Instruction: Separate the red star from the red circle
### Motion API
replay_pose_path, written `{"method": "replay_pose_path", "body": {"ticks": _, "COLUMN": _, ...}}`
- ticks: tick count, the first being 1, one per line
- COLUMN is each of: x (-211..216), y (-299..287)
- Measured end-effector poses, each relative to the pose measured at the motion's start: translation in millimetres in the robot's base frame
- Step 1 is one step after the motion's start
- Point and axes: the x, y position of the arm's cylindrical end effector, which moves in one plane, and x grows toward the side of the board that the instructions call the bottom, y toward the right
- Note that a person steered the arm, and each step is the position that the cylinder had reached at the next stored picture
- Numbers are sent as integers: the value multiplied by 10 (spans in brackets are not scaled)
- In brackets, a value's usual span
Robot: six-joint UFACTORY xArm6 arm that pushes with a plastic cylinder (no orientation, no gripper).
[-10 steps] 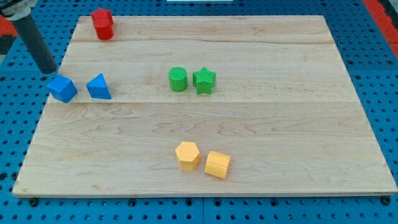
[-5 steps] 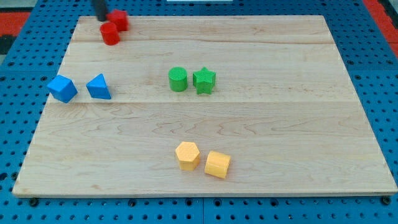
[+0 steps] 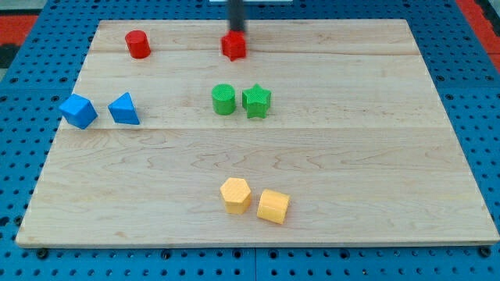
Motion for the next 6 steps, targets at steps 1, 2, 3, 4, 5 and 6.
{"method": "replay_pose_path", "body": {"ticks": 1, "x": 145, "y": 85}}
{"method": "replay_pose_path", "body": {"ticks": 2, "x": -370, "y": -186}}
{"method": "replay_pose_path", "body": {"ticks": 3, "x": -249, "y": -544}}
{"method": "replay_pose_path", "body": {"ticks": 4, "x": 323, "y": -127}}
{"method": "replay_pose_path", "body": {"ticks": 5, "x": 157, "y": -229}}
{"method": "replay_pose_path", "body": {"ticks": 6, "x": -196, "y": -891}}
